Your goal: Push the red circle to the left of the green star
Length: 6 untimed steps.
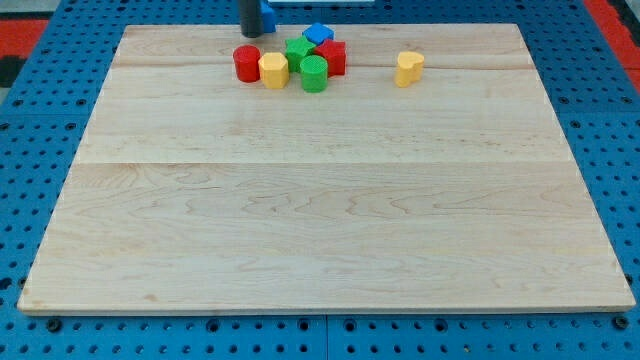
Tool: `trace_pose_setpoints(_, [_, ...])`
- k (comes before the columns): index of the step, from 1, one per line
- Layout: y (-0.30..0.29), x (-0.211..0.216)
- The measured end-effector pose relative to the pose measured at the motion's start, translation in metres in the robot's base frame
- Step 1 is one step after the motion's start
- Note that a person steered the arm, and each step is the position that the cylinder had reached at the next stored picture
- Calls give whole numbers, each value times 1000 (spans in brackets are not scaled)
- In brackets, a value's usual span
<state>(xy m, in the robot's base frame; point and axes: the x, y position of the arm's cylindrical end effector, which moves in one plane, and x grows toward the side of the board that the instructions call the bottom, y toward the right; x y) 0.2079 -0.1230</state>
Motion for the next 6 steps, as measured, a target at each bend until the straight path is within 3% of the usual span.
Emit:
trace_pose_setpoints(1, [-48, 9])
trace_pose_setpoints(3, [-77, 117])
trace_pose_setpoints(6, [23, 76])
